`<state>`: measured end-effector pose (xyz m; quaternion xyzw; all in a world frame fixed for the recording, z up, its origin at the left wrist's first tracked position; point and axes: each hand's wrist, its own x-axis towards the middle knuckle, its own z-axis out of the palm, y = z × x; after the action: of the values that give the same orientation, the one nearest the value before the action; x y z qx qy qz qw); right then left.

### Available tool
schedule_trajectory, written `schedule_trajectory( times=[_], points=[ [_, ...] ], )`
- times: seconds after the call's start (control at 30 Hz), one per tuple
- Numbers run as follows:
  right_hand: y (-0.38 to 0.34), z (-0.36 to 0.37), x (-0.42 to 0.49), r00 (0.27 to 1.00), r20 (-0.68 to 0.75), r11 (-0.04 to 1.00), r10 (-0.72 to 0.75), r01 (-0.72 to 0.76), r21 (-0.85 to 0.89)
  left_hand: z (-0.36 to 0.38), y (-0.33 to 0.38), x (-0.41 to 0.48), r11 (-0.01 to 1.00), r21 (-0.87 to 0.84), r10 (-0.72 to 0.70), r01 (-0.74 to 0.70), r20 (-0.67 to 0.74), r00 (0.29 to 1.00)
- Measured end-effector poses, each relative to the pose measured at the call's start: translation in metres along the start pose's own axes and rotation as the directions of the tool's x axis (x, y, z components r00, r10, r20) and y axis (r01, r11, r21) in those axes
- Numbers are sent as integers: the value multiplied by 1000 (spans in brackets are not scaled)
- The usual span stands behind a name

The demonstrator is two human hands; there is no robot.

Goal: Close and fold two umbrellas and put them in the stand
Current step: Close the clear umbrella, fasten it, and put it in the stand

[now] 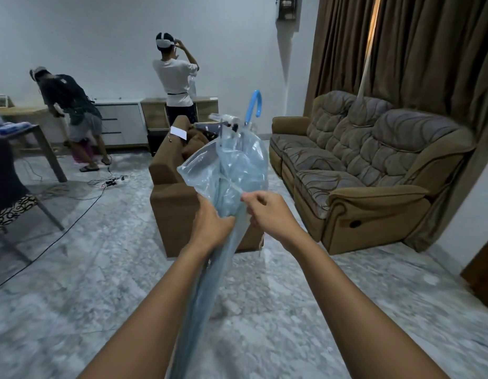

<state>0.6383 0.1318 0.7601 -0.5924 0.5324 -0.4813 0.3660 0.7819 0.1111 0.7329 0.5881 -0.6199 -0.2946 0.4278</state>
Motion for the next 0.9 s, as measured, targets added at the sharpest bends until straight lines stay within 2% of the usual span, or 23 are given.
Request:
schedule_trajectory(
  times=[0.1,0.23,0.33,0.57,0.67,0.77,0.9],
  points=[
    [15,-9,2,1000,-30,999,7,-6,35,-7,2,0,980,-199,-12,24,60,998],
    [22,-20,8,999,-41,1000,-6,7,19,-10,3,-4,937,-349,48,-9,105,993],
    [24,-27,12,1000,-15,999,-9,9,41,-15,8,-6,889,-458,63,19,163,985],
    [29,-32,13,999,41,971,12,-22,239,-19,19,-12,673,-718,25,178,262,965],
    [28,-32,17,997,67,960,48,-65,274,-20,21,-13,615,-756,7,225,291,957],
    [21,-25,18,984,148,903,96,-149,403,-17,25,-13,597,-751,3,282,353,935],
    [13,-20,20,981,155,814,114,-182,551,-18,31,-12,608,-686,-31,400,482,875]
  ],
)
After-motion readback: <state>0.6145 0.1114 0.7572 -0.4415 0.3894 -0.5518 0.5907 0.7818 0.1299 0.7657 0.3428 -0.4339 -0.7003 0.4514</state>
